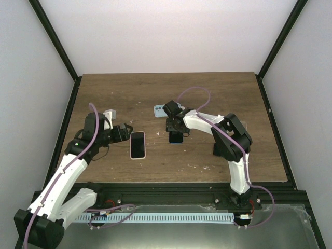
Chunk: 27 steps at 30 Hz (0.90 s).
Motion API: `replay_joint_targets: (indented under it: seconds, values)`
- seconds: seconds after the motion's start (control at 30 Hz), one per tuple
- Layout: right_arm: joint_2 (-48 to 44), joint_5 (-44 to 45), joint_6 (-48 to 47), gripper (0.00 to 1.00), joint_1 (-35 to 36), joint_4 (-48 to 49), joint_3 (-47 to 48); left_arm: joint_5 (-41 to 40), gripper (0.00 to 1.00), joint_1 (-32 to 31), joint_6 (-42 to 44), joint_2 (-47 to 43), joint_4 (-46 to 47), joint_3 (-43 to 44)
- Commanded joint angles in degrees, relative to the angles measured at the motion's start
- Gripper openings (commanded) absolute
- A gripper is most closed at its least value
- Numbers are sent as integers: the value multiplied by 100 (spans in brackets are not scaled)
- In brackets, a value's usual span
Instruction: Put the phone into the phone case
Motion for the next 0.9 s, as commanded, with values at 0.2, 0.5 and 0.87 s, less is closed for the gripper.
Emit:
replay_joint_targets:
  seconds: [0.2, 0.5, 0.87]
  values:
    - [-554, 269, -264, 68, -58, 80, -915, -27, 72, 64, -524, 1896, 1387, 180]
    - [-1507, -198, -441, 79, -89, 645, -1855, 126, 58, 40, -1035, 3993, 2692, 1230]
    - [-2407, -536, -443, 85, -90, 824, -2398, 188, 41, -193, -1263, 5998, 3029, 2772]
